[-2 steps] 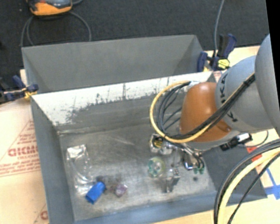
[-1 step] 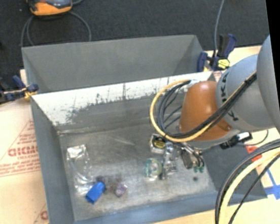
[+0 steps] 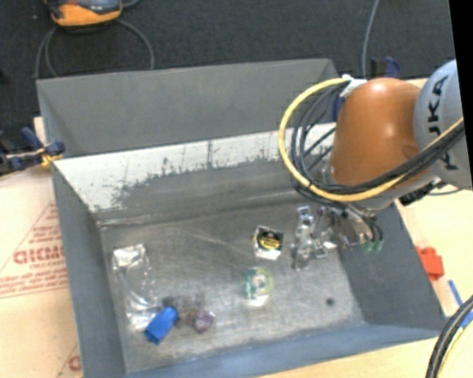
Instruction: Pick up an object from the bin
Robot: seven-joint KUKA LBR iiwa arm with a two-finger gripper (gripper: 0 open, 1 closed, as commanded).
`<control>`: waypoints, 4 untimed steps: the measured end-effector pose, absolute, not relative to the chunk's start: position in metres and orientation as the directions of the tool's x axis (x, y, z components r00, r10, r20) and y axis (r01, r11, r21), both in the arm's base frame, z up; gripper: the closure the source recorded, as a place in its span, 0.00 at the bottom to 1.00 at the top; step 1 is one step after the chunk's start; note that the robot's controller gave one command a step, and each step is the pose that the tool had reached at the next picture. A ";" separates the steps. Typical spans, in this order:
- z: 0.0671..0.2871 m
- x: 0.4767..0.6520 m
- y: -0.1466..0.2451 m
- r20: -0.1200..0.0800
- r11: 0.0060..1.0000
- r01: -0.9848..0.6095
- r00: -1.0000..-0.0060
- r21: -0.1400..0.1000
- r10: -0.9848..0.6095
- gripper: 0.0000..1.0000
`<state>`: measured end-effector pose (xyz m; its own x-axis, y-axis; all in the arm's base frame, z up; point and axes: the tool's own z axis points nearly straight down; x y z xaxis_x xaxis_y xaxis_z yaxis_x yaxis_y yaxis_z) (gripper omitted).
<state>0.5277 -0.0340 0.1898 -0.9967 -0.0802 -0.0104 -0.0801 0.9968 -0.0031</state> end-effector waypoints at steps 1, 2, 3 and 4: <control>0.186 0.526 -0.034 -0.002 0.997 -0.081 -0.997 -0.002 -0.081 0.00; 0.076 0.561 -0.013 -0.018 0.995 0.099 -0.995 0.002 0.099 0.00; 0.076 0.560 -0.014 -0.014 0.995 0.095 -0.995 0.000 0.095 1.00; 0.215 0.560 -0.019 -0.012 0.989 0.148 -0.989 0.002 0.148 1.00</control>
Offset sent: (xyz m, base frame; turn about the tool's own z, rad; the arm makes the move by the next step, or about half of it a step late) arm 0.0000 0.0000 0.0000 0.0000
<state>0.5602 -0.0188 0.2145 -0.9890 0.1477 -0.0122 0.1477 0.9890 0.0023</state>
